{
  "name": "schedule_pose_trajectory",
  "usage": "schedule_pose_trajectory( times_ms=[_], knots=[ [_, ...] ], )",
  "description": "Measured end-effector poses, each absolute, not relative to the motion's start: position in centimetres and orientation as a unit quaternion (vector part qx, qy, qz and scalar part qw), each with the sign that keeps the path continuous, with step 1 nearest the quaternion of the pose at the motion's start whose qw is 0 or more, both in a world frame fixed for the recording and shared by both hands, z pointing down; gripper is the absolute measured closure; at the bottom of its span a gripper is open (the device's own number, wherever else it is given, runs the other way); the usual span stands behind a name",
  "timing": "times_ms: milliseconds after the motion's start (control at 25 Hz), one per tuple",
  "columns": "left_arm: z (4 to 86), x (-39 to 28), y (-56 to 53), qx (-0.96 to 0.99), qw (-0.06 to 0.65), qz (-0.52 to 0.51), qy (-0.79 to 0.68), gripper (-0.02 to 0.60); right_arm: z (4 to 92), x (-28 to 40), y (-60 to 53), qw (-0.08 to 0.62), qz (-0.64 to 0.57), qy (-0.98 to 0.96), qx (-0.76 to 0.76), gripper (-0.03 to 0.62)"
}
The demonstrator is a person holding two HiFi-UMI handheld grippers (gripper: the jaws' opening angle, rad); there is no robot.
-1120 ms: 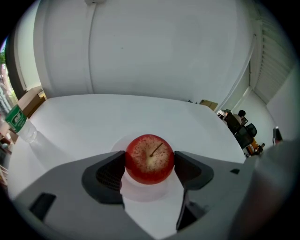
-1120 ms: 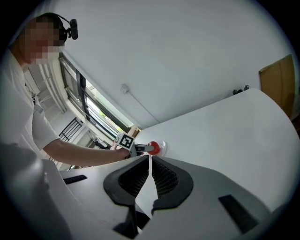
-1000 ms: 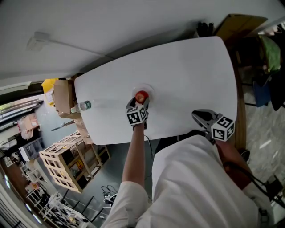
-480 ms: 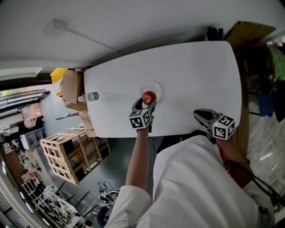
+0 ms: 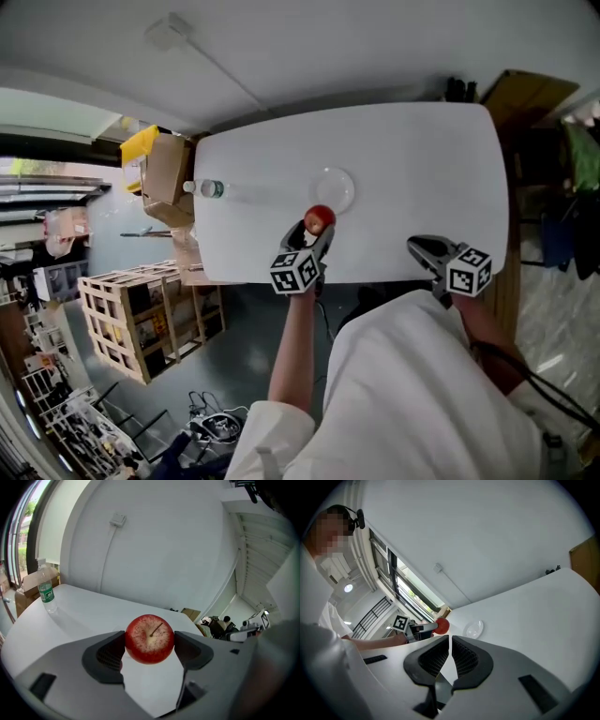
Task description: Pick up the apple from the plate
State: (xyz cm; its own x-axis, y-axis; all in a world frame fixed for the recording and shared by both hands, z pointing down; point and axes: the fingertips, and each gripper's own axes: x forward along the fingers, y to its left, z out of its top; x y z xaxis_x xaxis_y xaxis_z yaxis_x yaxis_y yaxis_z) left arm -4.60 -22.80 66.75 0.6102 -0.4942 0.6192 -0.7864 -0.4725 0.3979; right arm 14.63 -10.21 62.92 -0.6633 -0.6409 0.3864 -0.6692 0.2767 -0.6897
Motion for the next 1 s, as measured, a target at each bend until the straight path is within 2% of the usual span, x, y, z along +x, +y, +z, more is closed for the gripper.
schedule_pose_trajectory(
  times_ms=[440, 1000],
  knots=[
    [61.6, -10.3, -16.7, 0.844, 0.342, 0.134, -0.390, 0.252, 60.7, 10.2, -5.5, 0.026, 0.410, -0.809, 0.421, 0.549],
    [56.8, -15.3, -8.4, 0.860, 0.330, 0.081, -0.380, 0.252, 59.5, 6.4, 2.3, 0.016, 0.392, -0.809, 0.438, 0.549]
  ],
)
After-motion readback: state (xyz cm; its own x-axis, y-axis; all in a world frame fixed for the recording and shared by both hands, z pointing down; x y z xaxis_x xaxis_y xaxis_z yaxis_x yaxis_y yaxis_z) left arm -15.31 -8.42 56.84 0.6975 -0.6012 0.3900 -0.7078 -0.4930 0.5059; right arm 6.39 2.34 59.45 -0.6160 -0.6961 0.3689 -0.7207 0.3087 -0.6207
